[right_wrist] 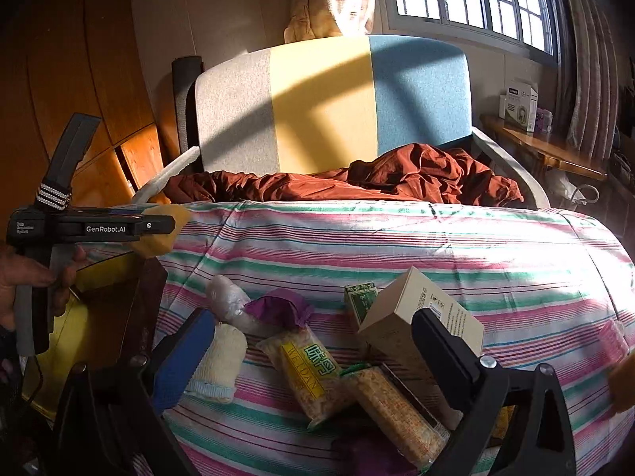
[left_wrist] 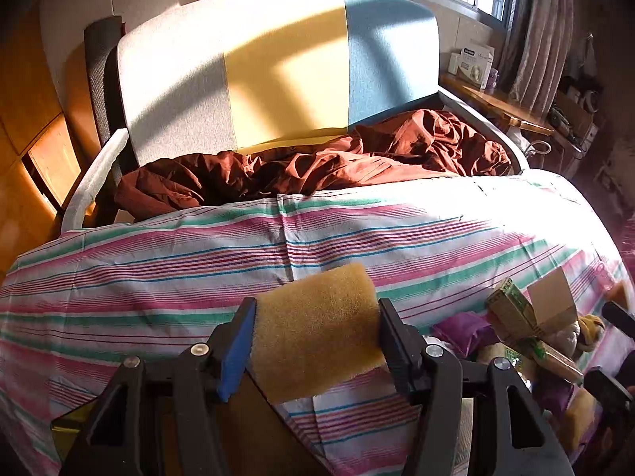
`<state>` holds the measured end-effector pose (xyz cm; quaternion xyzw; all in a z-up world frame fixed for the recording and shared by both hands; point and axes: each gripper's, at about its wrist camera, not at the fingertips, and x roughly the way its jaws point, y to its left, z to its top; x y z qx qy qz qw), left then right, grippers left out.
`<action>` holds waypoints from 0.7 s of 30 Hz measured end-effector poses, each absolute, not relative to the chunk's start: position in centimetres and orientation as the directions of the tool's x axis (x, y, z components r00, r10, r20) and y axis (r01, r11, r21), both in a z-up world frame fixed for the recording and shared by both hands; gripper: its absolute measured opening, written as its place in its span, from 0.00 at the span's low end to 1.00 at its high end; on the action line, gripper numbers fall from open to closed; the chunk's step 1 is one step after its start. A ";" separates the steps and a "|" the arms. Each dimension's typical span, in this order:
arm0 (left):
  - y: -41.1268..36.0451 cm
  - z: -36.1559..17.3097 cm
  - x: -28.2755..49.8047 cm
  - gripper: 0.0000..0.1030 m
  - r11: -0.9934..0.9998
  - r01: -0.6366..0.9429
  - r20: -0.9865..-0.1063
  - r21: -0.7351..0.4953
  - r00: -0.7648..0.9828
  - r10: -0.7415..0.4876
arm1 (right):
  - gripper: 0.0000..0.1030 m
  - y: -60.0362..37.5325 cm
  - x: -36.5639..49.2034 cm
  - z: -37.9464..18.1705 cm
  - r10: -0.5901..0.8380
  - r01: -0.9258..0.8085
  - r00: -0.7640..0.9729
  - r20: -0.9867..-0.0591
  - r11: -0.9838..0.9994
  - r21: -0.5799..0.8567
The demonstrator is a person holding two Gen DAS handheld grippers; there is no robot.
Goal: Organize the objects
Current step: 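Drop the sponge into the gold tray while the right gripper grasps the knitted roll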
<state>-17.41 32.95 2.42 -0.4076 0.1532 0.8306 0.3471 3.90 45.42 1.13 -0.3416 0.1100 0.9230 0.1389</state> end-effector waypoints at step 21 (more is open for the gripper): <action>12.1 1.1 -7.1 0.58 -0.845 -0.499 -0.717 -0.193 -0.516 0.468 | 0.87 39.2 -3.9 -5.3 -0.007 -0.192 -0.548 -0.836 -0.972 0.134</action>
